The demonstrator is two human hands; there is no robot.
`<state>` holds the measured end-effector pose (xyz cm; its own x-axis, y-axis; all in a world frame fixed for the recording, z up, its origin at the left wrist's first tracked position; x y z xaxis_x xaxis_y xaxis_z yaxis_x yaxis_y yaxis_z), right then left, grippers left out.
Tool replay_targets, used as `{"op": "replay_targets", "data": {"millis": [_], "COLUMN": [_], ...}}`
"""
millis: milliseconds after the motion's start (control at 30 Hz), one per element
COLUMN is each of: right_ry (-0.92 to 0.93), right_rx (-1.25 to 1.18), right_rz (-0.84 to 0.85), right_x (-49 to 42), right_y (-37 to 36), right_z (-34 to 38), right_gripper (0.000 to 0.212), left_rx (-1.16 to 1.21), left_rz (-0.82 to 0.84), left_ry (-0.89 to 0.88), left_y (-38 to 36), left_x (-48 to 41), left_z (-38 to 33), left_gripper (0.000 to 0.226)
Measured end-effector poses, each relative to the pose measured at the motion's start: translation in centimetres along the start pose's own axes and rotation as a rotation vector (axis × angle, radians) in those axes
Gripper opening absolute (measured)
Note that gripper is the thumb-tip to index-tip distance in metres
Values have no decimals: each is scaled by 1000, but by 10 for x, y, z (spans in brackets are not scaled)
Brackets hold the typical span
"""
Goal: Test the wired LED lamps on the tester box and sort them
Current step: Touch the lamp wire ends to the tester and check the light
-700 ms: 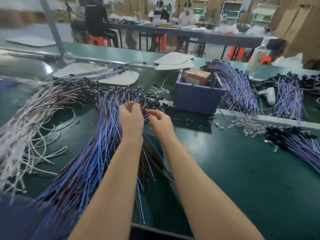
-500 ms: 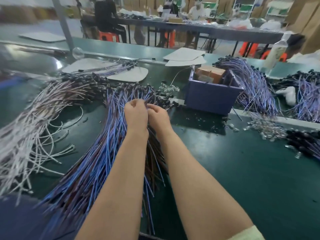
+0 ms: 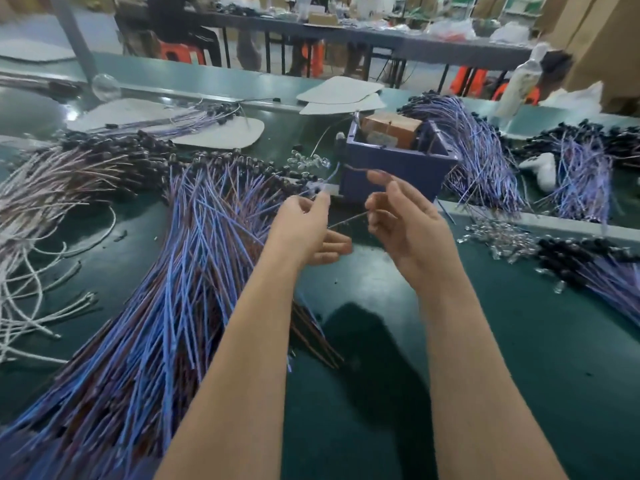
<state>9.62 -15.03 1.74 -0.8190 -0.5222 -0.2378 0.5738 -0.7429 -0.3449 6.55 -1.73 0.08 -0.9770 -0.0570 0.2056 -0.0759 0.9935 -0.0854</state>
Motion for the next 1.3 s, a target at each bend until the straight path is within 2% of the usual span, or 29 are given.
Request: {"op": "replay_targets", "data": {"millis": [67, 167, 233, 300, 400, 533, 600, 700, 733, 767, 900, 933, 1000, 1067, 1133, 1167, 1200, 1233, 1300], "right_ry": [6, -61, -155, -239, -244, -190, -199, -78, -24, 26, 193, 233, 311, 319, 231, 187, 157, 134, 45], "right_rx": [-15, -8, 58, 120, 114, 63, 173, 152, 103, 56, -57, -75, -70, -53, -49, -59, -93, -155, -260], "right_rz": [-7, -15, -53, -181, -345, -262, -244, -377, -445, -517, -834, -905, -996, -1020, -997, -943, -818, -608, -45], "right_x": [19, 42, 53, 61, 65, 63, 63, 66, 68, 70, 87, 92, 101, 104, 103, 103, 100, 93, 81], "right_y": [14, 35, 50, 70, 94, 98, 96, 98, 101, 105, 133, 138, 144, 145, 146, 146, 144, 136, 101], "right_z": [7, 8, 4, -1, -1, 11, 12, 14, 15, 17, 23, 24, 29, 31, 31, 32, 33, 34, 35], "right_gripper": [26, 38, 43, 44, 48, 54, 43, 7, 5, 12, 20, 21, 23, 24, 22, 21, 22, 27, 47], "left_rx": [291, 855, 962, 882, 441, -108, -238, -327, -281, -159, 799, 937, 985, 886, 850, 848, 847, 852, 855], "left_rz": [76, 22, -33, 6, 65, 29, 47, 110, 114, 98, 15, -11, -72, -173, -232, -253, -263, -252, -156], "left_ry": [6, -60, -96, -159, -273, -456, -487, -499, -500, -484, -342, -348, -387, -441, -490, -490, -470, -436, -354], "left_y": [-17, -37, -50, -70, -99, -119, -124, -133, -133, -130, -89, -78, -64, -58, -53, -49, -45, -41, -41], "left_x": [-1, -8, -10, -11, -9, -6, -8, -8, -7, -7, -15, -16, -13, -8, -5, -6, -7, -10, -17], "left_z": [6, 10, 10, 3, -8, -14, -12, -7, -6, -5, 2, 2, -2, -5, -8, -9, -9, -8, -4], "left_gripper": [26, 32, 33, 35, 41, 44, 40, 31, 27, 24, 34, 37, 36, 30, 29, 29, 27, 23, 20]}}
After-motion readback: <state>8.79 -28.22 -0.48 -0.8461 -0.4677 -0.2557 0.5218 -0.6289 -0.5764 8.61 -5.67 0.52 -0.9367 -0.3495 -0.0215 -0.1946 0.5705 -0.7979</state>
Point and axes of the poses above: each hand's wrist, its own x-axis away from the middle knuckle, its own y-axis out of the back of the hand, z = x × y, the point moved 6 cm from there along -x, towards the middle knuckle, and after that the axes turned 14 degrees about z, right-handed, at the moved point
